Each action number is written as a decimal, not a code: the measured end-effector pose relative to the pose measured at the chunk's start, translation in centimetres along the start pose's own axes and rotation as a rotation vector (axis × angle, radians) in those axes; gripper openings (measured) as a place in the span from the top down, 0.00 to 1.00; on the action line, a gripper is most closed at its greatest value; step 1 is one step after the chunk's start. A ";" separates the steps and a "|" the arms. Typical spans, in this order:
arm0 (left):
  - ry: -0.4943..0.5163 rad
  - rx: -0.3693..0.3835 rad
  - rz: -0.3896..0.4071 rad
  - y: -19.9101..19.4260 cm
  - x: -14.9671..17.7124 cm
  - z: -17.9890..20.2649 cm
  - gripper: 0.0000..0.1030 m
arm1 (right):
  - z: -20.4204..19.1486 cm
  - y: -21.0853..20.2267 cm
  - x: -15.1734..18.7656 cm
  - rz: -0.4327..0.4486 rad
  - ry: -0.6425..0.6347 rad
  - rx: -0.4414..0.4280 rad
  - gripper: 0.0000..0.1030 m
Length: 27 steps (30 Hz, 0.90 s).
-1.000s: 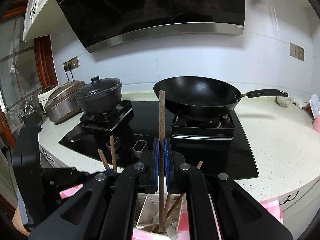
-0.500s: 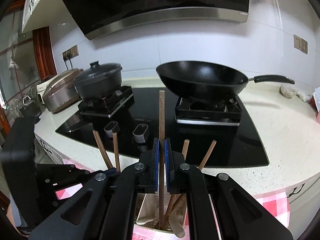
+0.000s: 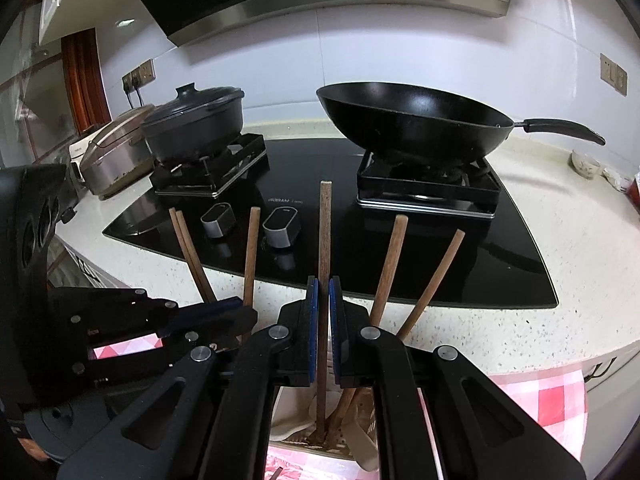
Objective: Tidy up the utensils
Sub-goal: 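Lower both chopsticks into the white caddy and open both grippers, then move both grippers back over the last chopsticks on the cloth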
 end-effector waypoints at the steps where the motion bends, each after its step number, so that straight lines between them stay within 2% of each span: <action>1: 0.002 0.000 -0.001 0.0 0.0 0.1 0.93 | -0.1 0.0 0.1 -0.005 -0.007 0.003 0.92; 3: 0.007 0.002 -0.002 0.1 0.0 0.1 0.93 | -0.1 0.0 0.3 -0.012 -0.012 0.012 0.90; 5: 0.006 0.004 -0.003 0.2 0.0 0.2 0.93 | 0.0 -0.3 0.4 -0.008 -0.008 0.018 0.79; 8: -0.004 0.012 -0.006 0.4 0.0 0.1 0.93 | 0.4 -0.8 0.5 -0.004 0.000 0.029 0.71; 12: -0.016 0.020 -0.005 0.2 0.0 0.1 0.90 | 0.9 -1.9 0.5 0.017 0.014 0.032 0.55; 15: -0.027 0.041 0.009 0.0 0.0 0.1 0.77 | 1.2 -2.6 0.4 0.031 0.016 0.028 0.52; 17: -0.021 0.054 0.008 -0.1 0.0 0.4 0.77 | 1.3 -2.9 0.2 0.038 0.018 0.029 0.49; 27: -0.011 0.054 0.038 -1.8 0.4 1.3 0.77 | 2.1 -4.1 0.3 0.049 0.030 0.031 0.48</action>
Point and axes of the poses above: each gripper's, at about its wrist camera, not at the fingertips, and y roughly the way its jaws point, z to its right, x to its underside, the point moved 1 cm from there along y, roughly the way its jaws point, and after that the axes turned 1 degree about z, right-handed, at the moved point
